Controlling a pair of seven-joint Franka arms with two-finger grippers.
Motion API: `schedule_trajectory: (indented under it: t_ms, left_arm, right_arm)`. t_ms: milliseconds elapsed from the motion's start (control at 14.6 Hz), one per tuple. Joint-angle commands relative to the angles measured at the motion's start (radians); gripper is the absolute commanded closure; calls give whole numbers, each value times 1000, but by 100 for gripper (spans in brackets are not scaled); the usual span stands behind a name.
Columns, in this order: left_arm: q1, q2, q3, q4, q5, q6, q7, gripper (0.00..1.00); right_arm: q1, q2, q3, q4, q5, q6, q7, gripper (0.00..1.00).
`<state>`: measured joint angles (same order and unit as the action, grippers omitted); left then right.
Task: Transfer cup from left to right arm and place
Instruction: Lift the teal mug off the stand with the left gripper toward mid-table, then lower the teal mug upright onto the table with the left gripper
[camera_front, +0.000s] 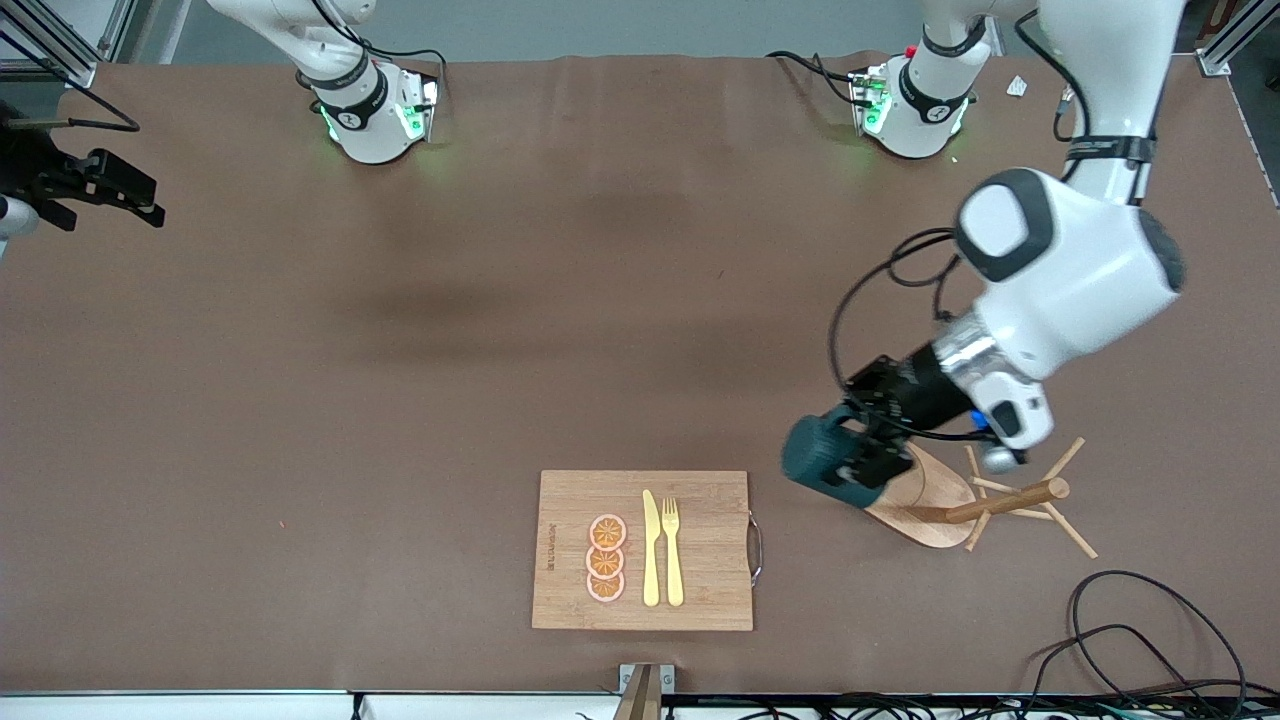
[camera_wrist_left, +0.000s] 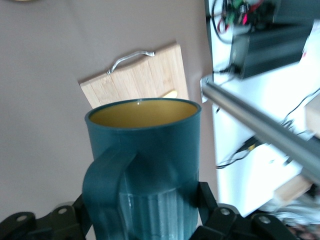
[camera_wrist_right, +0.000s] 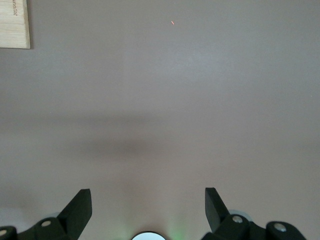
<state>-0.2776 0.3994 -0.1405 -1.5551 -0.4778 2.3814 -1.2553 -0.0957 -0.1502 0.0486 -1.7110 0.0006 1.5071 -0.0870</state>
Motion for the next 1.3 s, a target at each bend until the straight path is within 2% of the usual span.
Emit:
schedule_trajectory:
  t_ms: [0, 275, 412, 618, 892, 1098, 1235]
  left_arm:
    - [-105, 133, 9, 142, 215, 7, -30, 53]
    - [-270, 222, 19, 173, 574, 59, -39, 53]
    - [-371, 263, 53, 171, 803, 62, -169, 53]
    - [-487, 321, 56, 172, 1132, 61, -362, 53]
    - [-604, 378, 71, 170, 1460, 12, -573, 53]
    - [-704, 435, 88, 171, 1667, -95, -669, 53]
    - [-742, 478, 96, 175, 1777, -120, -757, 53]
  right_arm:
    - [1, 4, -1, 11, 7, -5, 4, 0]
    - [-2, 4, -4, 11, 7, -7, 4, 0]
    - [-2, 4, -4, 11, 7, -1, 4, 0]
    - [-1, 4, -4, 10, 13, -4, 4, 0]
    - [2, 4, -3, 11, 13, 2, 3, 0]
    - [4, 4, -3, 13, 13, 1, 4, 0]
    - [7, 4, -1, 13, 13, 1, 4, 0]
